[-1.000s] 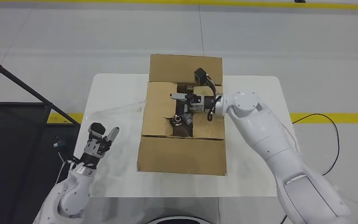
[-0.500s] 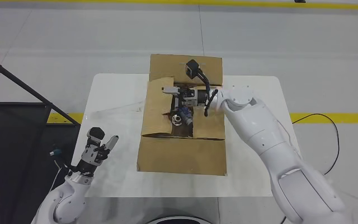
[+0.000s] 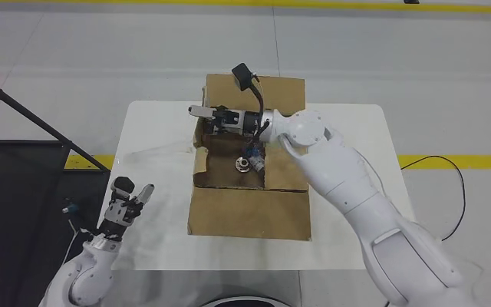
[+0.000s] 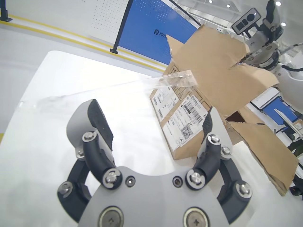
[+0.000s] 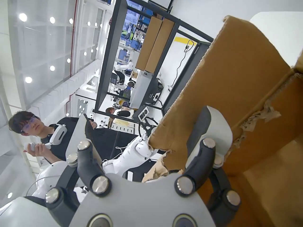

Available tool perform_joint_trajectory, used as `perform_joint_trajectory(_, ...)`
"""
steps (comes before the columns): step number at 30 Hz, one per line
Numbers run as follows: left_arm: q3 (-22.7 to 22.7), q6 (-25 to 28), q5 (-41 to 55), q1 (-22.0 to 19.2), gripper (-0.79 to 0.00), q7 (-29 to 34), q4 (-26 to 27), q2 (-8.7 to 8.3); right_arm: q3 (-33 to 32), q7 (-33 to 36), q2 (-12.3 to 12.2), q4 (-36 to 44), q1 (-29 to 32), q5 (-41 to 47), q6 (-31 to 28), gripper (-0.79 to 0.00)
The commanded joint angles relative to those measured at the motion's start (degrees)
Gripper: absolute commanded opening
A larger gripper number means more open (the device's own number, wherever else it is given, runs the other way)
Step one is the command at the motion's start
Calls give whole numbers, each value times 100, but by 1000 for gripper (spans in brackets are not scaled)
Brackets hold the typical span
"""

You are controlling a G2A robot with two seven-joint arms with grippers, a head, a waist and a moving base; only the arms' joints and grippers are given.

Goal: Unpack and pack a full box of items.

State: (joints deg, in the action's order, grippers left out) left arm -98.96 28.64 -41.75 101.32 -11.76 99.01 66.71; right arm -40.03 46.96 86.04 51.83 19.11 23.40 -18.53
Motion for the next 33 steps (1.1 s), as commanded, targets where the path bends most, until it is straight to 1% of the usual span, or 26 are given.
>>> perform_joint_trajectory(1, -45, -85, 12, -16, 0, 16, -80, 2, 41, -178, 36, 47, 7, -149, 42, 0)
perform_joint_trajectory(4, -90, -427, -114, -108, 0, 144, -208, 5, 82, -292, 92, 55, 16, -233, 97, 0)
perform_joint_trajectory(6, -55, -725, -466, -213, 0, 178, -248, 7, 91, -357, 122, 18, 11, -292, 114, 0)
perform_joint_trajectory(9, 34, -985, -788, -386, 0, 203, -332, 15, 58, -424, 146, -59, 29, -351, 96, 0)
perform_joint_trajectory(13, 166, -1501, -1486, -625, 0, 104, -370, 26, -89, -453, 112, -84, 130, -450, -13, 0)
perform_joint_trajectory(17, 364, -2065, -2370, -1003, 0, 220, -493, 29, -331, -404, 16, 18, 307, -538, -64, 0)
perform_joint_trajectory(20, 556, -2341, -3060, -1397, 0, 477, -752, 22, -517, -339, -60, 158, 447, -592, -34, 0)
perform_joint_trajectory(23, 795, -2484, -3550, -1796, 0, 636, -1069, 31, -677, -286, -127, 320, 582, -663, 18, 0)
perform_joint_trajectory(26, 985, -2503, -3907, -2049, 0, 659, -1312, 39, -820, -254, -184, 481, 704, -740, 87, 0)
perform_joint_trajectory(28, 1061, -2514, -4055, -2141, 0, 640, -1407, 44, -904, -233, -217, 582, 775, -791, 135, 0)
perform_joint_trajectory(33, 1198, -2835, -4298, -2292, 0, 526, -1592, 75, -1056, -186, -272, 786, 917, -888, 232, 0)
